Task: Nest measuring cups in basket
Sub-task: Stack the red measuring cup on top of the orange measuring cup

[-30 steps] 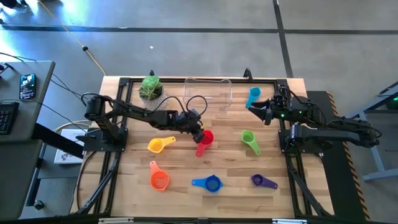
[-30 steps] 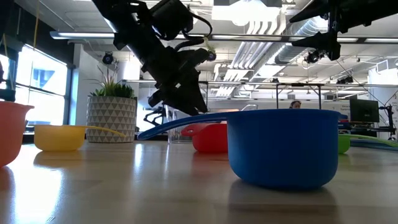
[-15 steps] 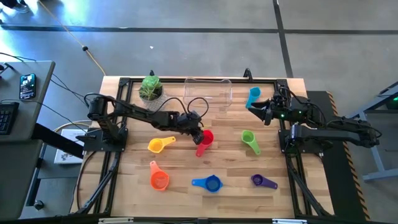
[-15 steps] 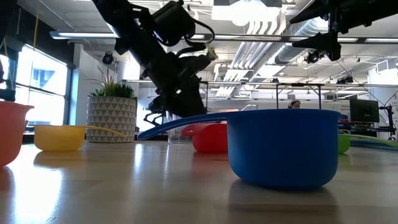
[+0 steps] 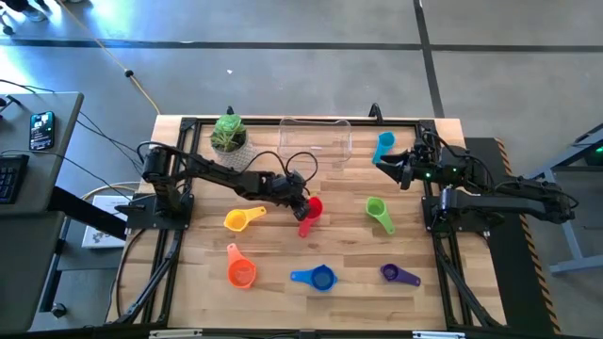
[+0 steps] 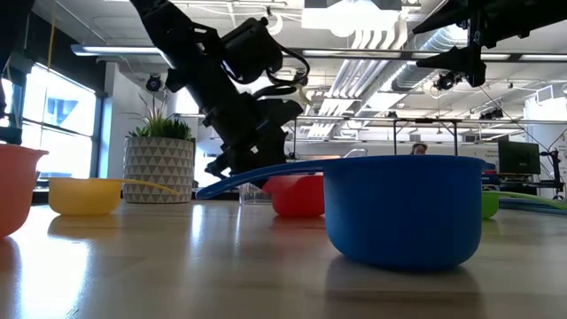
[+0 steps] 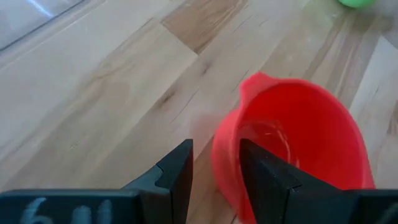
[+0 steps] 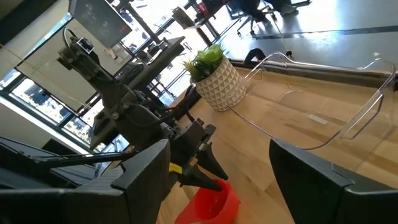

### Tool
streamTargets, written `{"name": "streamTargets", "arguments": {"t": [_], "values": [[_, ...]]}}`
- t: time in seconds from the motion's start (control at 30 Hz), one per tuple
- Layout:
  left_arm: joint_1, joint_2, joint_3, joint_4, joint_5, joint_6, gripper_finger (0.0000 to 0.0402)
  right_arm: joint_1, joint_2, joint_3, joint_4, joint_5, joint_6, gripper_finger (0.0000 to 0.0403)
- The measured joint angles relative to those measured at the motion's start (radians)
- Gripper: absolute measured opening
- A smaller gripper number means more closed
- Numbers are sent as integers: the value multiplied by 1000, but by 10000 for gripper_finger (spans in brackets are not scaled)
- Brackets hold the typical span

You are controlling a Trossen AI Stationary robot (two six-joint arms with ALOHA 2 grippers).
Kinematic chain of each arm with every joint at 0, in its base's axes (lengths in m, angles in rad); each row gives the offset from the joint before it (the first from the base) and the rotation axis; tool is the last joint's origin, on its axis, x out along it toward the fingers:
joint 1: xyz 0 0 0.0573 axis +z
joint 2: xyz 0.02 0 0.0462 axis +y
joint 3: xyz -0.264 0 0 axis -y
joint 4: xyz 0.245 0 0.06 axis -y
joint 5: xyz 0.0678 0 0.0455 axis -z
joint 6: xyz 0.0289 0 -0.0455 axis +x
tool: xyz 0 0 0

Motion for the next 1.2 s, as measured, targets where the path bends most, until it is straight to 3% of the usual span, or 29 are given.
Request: {"name": "streamTargets", "arguments": {"t": [0.17,0.47,0.83,1.2], "values": [[0,1,0,-4,0,13,100,0,0,0,-2,0,0,266],[0,1,0,-7,23,37,8,0,0,0,-3,3,0,266],[-7,-53,0,-16,101,136,5,0,0,0,-3,4,4,266],[-73,-288,-1,-256,167,442,5,0,0,0,8,6,8,266]]}}
